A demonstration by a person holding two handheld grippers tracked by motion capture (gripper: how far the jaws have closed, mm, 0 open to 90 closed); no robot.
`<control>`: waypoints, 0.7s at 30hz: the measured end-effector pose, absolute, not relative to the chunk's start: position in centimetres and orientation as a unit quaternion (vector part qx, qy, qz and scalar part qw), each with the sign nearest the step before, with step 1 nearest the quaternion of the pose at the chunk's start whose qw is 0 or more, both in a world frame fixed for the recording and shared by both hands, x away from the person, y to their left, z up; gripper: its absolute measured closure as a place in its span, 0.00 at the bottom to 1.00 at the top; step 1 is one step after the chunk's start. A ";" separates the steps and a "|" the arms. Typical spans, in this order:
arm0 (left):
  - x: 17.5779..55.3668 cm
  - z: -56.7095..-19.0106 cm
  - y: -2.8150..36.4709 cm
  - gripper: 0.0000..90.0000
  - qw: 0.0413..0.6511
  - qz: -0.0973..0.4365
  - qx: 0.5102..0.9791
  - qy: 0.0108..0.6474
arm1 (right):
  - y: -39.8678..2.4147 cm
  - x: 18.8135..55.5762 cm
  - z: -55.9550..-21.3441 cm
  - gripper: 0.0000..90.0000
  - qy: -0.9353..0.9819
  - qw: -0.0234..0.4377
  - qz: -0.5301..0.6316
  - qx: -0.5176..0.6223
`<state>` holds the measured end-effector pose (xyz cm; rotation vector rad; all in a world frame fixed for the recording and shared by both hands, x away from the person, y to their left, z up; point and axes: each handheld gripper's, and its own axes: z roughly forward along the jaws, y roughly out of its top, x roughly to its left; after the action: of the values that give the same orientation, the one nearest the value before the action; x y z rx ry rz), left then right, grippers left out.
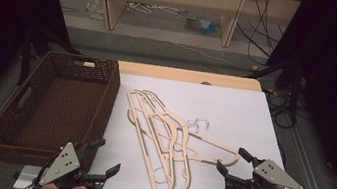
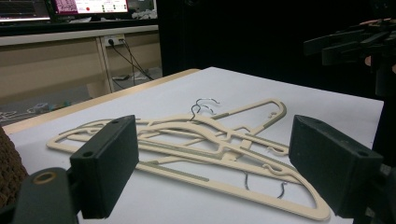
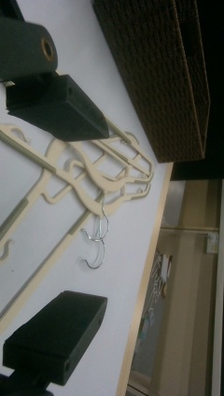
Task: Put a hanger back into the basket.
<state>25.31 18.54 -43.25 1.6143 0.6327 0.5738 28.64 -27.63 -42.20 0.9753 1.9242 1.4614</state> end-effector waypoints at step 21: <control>25.3 -43.4 18.4 0.18 0.607 0.248 0.704 0.274 | -24.0 29.6 -42.6 0.34 0.783 0.150 0.476 0.370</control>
<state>25.32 18.37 -43.37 1.6274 0.6331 0.5723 29.55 -24.02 -42.61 1.0621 2.2500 1.3685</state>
